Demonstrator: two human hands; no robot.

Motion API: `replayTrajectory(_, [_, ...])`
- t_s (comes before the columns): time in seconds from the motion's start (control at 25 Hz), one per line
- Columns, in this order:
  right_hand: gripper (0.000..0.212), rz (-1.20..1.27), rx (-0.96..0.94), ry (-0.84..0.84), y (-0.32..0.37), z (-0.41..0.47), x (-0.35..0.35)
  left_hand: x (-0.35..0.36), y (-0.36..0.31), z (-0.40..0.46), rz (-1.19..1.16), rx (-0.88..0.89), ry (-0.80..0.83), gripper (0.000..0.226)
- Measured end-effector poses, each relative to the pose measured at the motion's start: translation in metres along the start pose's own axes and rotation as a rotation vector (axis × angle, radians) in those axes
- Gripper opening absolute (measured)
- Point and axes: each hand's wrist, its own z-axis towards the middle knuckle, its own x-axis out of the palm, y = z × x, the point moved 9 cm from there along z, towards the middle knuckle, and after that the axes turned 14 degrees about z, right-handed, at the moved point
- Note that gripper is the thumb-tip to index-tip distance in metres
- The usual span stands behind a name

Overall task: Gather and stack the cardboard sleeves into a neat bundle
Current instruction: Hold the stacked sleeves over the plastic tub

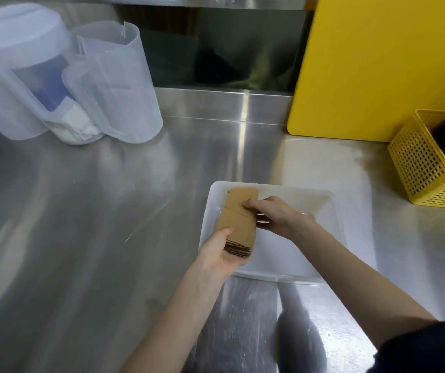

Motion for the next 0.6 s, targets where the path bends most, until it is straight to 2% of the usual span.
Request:
replayTrajectory(0.36, [0.042, -0.1, -0.027, 0.007, -0.003, -0.001, 0.007, -0.006, 0.0, 0.006, 0.071, -0.03, -0.051, 0.044])
replayTrajectory(0.52, [0.039, -0.11, -0.044, 0.022, -0.004, -0.004, 0.009, -0.002, -0.006, 0.0, 0.055, -0.001, -0.013, 0.029])
replayTrajectory(0.6, [0.041, -0.121, -0.054, 0.009, -0.003, -0.006, 0.007, -0.002, -0.009, -0.003, 0.081, 0.016, -0.008, 0.029])
